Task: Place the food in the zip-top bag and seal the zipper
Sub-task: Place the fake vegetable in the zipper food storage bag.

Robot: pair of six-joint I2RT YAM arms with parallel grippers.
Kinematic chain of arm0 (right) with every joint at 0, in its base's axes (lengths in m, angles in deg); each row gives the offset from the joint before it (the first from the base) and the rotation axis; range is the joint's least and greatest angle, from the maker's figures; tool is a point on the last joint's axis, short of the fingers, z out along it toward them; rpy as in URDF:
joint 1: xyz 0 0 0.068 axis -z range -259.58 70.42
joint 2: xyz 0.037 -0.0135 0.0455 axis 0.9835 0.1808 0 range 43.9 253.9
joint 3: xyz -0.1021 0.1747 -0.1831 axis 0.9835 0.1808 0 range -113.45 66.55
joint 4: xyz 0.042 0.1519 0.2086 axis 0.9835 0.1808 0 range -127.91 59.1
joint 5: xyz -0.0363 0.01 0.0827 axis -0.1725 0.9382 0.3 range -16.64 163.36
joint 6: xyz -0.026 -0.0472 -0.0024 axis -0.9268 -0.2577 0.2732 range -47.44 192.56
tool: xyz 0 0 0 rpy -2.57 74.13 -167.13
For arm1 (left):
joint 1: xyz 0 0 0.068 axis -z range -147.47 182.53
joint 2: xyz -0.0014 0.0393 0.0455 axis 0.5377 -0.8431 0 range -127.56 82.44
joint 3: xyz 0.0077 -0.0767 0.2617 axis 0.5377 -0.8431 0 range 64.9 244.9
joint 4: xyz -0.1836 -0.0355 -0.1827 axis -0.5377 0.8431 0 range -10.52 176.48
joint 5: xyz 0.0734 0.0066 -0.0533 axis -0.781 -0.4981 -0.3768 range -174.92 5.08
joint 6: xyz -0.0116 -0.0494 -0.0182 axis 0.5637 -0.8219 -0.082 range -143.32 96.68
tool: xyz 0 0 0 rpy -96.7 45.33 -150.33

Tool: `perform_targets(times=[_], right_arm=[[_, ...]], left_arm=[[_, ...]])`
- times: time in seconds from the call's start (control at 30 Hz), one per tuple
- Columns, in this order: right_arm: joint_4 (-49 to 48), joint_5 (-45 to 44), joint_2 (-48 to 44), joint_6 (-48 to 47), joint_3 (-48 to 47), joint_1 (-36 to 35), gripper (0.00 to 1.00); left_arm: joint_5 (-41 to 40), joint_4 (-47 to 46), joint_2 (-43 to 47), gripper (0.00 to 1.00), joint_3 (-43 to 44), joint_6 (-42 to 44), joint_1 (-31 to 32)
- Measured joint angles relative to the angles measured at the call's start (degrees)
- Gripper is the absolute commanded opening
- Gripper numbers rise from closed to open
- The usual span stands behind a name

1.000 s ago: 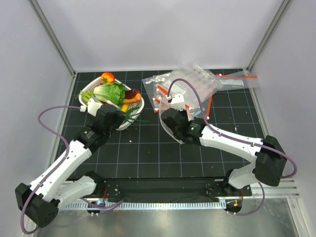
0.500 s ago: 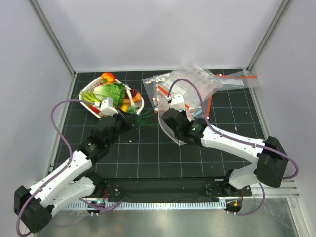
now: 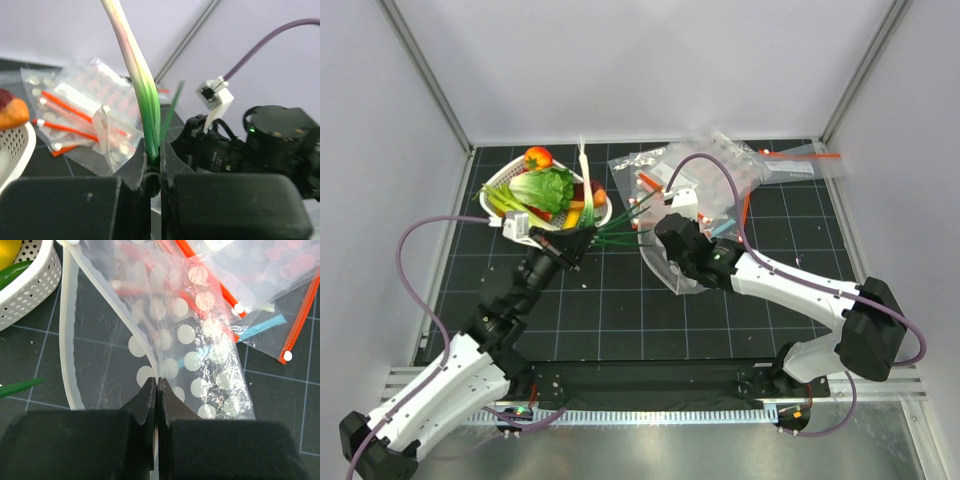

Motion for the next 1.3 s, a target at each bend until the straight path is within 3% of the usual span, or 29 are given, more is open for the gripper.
perform_targets(times=[0.23,0.47,0.73,0.97,1.3], right_arm=[[-1.4,5.0,-1.5,0.8,1.3,1.3,0.01],[-3.3,12.5,-6.4,2.1,3.7,1.3,0.01],[-4.9,17.3,-8.2,3.5,4.0,1.3,0.01],[-5.0,17.6,-8.3,4.7,4.5,1.8,0.01],[-5.2,16.7,-11.3,6.9,7.5,4.3,0.01]], left_arm=[[1.8,-8.3,5.0,0.00,-4.7,1.3,0.0],[10.6,-28.2,-6.7,0.00,-10.6,1.8,0.0],[14.0,-39.5,-14.0,0.00,-12.2,4.4,0.1],[13.3,-42.5,-16.0,0.00,-12.2,7.6,3.1],[6.2,-44.3,-23.9,0.00,-12.3,15.5,9.6]])
